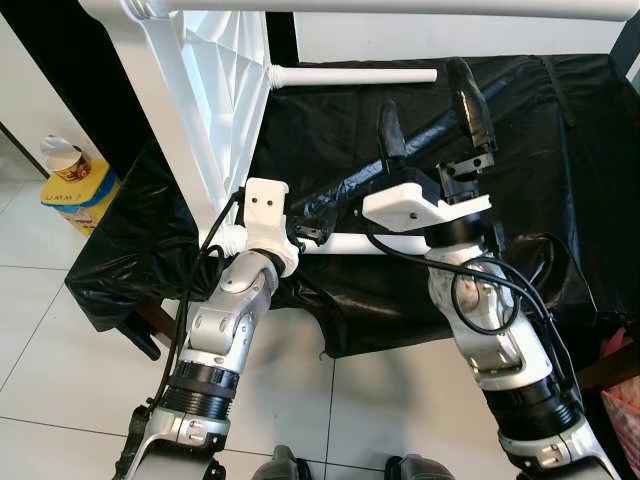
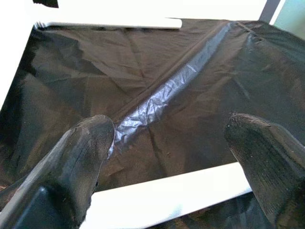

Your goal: Building children table

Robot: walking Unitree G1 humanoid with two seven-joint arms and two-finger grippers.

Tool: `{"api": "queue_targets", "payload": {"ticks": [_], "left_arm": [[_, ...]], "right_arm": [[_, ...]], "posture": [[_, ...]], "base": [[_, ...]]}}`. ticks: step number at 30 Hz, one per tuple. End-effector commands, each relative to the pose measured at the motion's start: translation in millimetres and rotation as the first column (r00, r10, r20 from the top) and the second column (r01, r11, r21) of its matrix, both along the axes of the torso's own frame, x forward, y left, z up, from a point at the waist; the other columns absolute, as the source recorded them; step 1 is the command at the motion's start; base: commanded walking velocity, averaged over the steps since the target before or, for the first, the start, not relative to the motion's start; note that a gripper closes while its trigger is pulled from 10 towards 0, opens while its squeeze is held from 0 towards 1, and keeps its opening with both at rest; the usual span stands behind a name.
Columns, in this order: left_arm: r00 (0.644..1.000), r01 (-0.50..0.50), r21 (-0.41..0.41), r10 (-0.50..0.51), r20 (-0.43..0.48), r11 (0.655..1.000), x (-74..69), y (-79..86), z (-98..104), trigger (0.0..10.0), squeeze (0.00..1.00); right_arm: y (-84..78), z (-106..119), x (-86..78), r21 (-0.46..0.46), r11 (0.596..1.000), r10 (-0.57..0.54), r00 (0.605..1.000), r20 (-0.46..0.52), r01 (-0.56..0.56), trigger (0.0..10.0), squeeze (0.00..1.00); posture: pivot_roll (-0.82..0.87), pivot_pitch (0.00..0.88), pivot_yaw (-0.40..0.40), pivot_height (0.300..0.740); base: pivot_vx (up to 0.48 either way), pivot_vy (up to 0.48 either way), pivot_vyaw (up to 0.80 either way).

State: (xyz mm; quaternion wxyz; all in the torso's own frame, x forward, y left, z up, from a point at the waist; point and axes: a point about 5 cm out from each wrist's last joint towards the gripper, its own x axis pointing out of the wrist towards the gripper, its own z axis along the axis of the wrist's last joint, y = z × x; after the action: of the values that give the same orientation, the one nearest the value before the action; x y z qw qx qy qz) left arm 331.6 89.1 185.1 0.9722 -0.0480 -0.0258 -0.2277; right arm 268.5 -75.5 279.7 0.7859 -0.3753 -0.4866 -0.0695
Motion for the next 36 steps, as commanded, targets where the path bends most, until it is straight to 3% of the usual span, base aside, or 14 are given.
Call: {"api": "queue_targets", "payload": {"ticks": [1, 5, 6, 21, 26, 33, 36], "left_arm": [[0.997, 0.076, 0.013, -0.077, 0.020, 0.997, 1.7, -4.2, 1, 10.0, 0.00], [0.997, 0.078, 0.013, -0.078, 0.021, 0.997, 4.4, -5.3, 2, 10.0, 0.00], [0.997, 0.076, 0.013, -0.077, 0.021, 0.997, 6.6, -5.9, 2, 10.0, 0.00], [0.999, 0.037, 0.003, -0.037, 0.018, 0.999, 23.4, -7.2, 1, 10.0, 0.00], [0.998, -0.029, -0.012, 0.028, -0.055, 1.000, 34.1, -9.8, -12, 10.0, 0.00], [0.996, -0.052, -0.021, 0.050, -0.076, 0.998, 37.9, -10.1, -16, 10.0, 0.00], [0.964, -0.215, -0.029, 0.208, -0.163, 0.976, 51.8, -7.0, -25, 10.0, 0.00]], "right_arm": [[8.6, 7, 0.2, -0.014, 0.999, 0.029, 0.999, 0.027, -0.029, 10.0, 1.00], [11.0, 13, 2.4, -0.019, 0.999, 0.034, 0.998, 0.048, -0.033, 10.0, 1.00], [12.5, 16, 4.6, -0.030, 0.999, 0.036, 0.998, 0.056, -0.034, 10.0, 0.00], [23.7, 45, 28.7, -0.117, 0.993, -0.004, 0.996, 0.089, 0.015, 10.0, 0.00], [24.5, 62, 44.3, -0.172, 0.983, -0.055, 0.998, 0.037, 0.060, 10.0, 0.00], [24.7, 65, 46.8, -0.180, 0.981, -0.060, 0.997, 0.038, 0.066, 10.0, 0.00], [31.1, 69, 56.6, -0.286, 0.955, -0.098, 0.994, -0.043, 0.082, 10.0, 0.00]], "posture": [[0.04, 0.098, 0.060, 0.740], [0.04, 0.095, 0.058, 0.740], [0.04, 0.093, 0.055, 0.740], [0.01, 0.098, 0.043, 0.740], [0.00, 0.107, 0.044, 0.740], [0.00, 0.107, 0.044, 0.740], [-0.01, 0.110, 0.050, 0.740]], "base": [[0.000, 0.000, 0.00], [0.000, 0.000, 0.00], [0.000, 0.000, 0.00], [0.000, 0.000, 0.00], [0.000, 0.000, 0.00], [0.000, 0.000, 0.00], [0.000, 0.000, 0.00]]}}
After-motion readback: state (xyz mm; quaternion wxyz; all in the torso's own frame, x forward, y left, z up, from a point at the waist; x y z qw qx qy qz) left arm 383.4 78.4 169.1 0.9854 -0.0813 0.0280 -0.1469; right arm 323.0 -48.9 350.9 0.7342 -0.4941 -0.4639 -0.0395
